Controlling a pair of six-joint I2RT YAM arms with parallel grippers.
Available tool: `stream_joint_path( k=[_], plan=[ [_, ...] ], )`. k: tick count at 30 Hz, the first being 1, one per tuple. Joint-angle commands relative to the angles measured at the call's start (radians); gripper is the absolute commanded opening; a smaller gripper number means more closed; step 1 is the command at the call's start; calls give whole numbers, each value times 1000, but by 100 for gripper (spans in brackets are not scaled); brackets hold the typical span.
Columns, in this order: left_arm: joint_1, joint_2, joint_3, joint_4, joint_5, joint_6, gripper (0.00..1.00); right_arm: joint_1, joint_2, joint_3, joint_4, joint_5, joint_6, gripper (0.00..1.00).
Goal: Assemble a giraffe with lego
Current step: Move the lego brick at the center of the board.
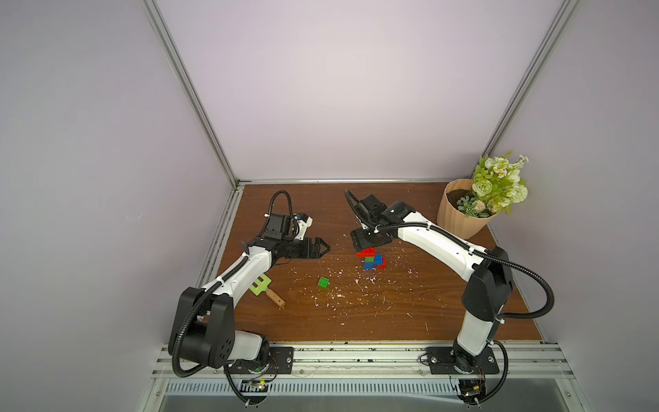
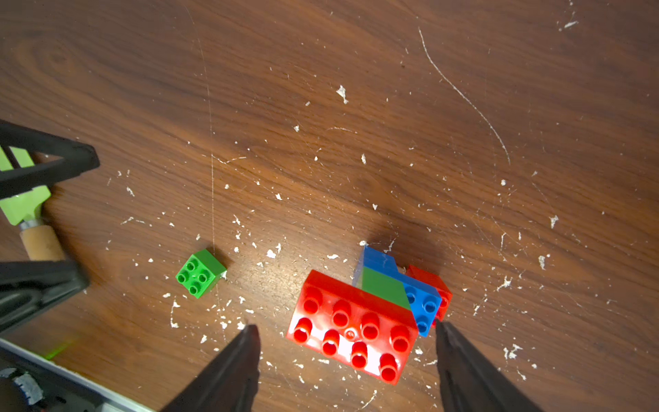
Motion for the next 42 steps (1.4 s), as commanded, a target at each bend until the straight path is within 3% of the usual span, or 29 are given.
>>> stream_joint_path(
  k=[1, 8, 16, 27, 42],
  plan=[
    [-2, -5, 6, -4, -9, 6, 100, 48, -69, 28, -2, -10, -60, 79],
    [46, -4, 1, 12, 8, -10, 100, 159, -79, 42, 9, -18, -123, 77],
    [84, 5, 5, 2, -41, -20, 100, 257, -78, -84, 194, -42, -169, 70],
    [117, 24, 14, -26, -107, -26, 100, 308, 24, -195, 404, -96, -249, 57],
    [164, 50, 16, -42, -129, -40, 99, 334, 185, -190, 497, -107, -281, 56]
  ],
)
